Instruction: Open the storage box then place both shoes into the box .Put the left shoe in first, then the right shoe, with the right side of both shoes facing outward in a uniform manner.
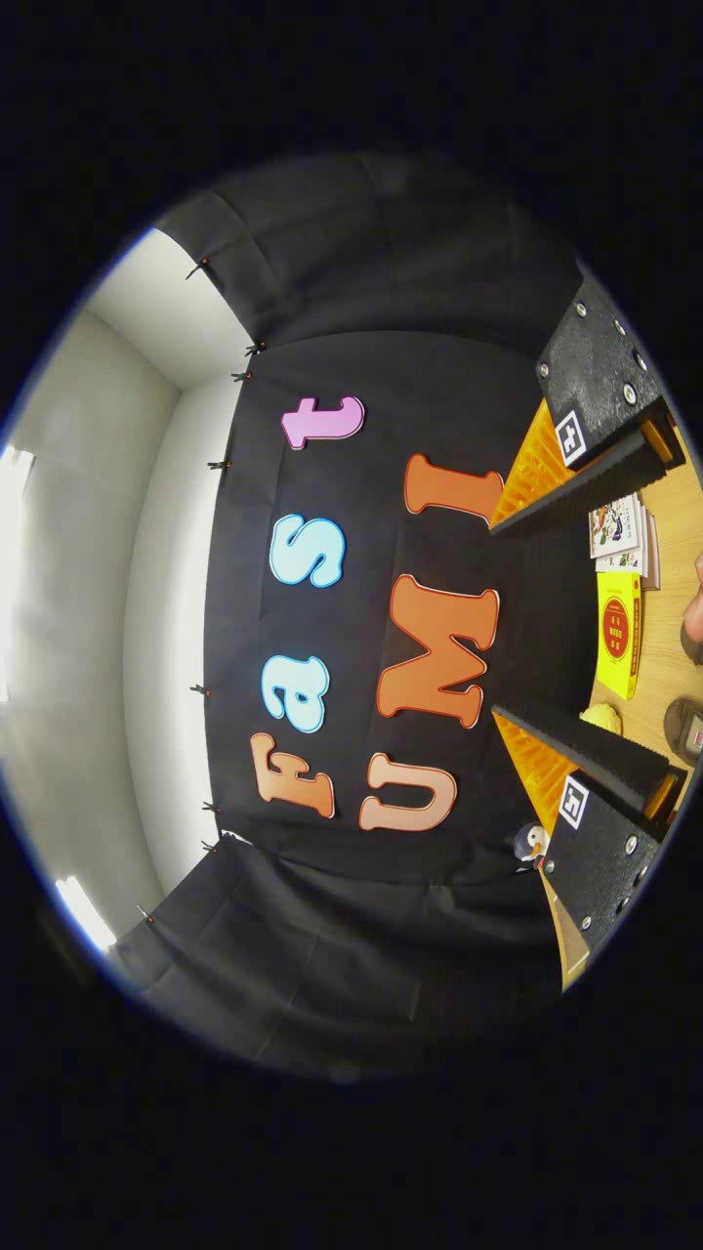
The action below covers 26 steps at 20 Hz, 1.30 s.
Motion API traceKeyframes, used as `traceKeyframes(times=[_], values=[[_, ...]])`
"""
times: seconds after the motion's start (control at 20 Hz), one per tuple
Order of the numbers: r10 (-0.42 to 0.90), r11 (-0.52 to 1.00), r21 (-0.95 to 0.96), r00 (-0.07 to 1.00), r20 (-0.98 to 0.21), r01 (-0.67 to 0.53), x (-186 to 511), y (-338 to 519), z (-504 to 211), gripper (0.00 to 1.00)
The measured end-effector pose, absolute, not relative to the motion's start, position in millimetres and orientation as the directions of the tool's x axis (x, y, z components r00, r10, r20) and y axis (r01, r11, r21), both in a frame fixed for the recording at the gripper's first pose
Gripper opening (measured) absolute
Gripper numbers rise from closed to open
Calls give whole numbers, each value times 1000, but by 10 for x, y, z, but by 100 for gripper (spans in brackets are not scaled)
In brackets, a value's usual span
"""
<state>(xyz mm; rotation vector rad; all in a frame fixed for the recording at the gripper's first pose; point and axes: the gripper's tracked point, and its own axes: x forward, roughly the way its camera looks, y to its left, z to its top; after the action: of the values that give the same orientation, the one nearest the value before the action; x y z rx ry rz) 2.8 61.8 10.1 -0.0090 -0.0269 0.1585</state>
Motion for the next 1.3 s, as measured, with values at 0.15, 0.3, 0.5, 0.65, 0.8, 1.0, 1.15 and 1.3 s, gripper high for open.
traceKeyframes(times=[0.15,0.3,0.5,0.65,0.8,1.0,1.15,1.3], values=[[193,981,-12,981,-15,-193,50,726,-36,99],[223,975,-9,974,-46,-224,-56,935,-231,99],[271,962,-15,959,-86,-273,-86,1208,-515,99],[333,943,48,924,-185,-330,-149,1536,-894,99],[429,903,120,842,-327,-413,-214,1904,-1359,99],[582,812,277,679,-448,-514,-420,2496,-1869,99],[648,761,415,560,-516,-499,-602,2791,-2258,99],[735,678,600,407,-543,-424,-812,3088,-2591,98]])
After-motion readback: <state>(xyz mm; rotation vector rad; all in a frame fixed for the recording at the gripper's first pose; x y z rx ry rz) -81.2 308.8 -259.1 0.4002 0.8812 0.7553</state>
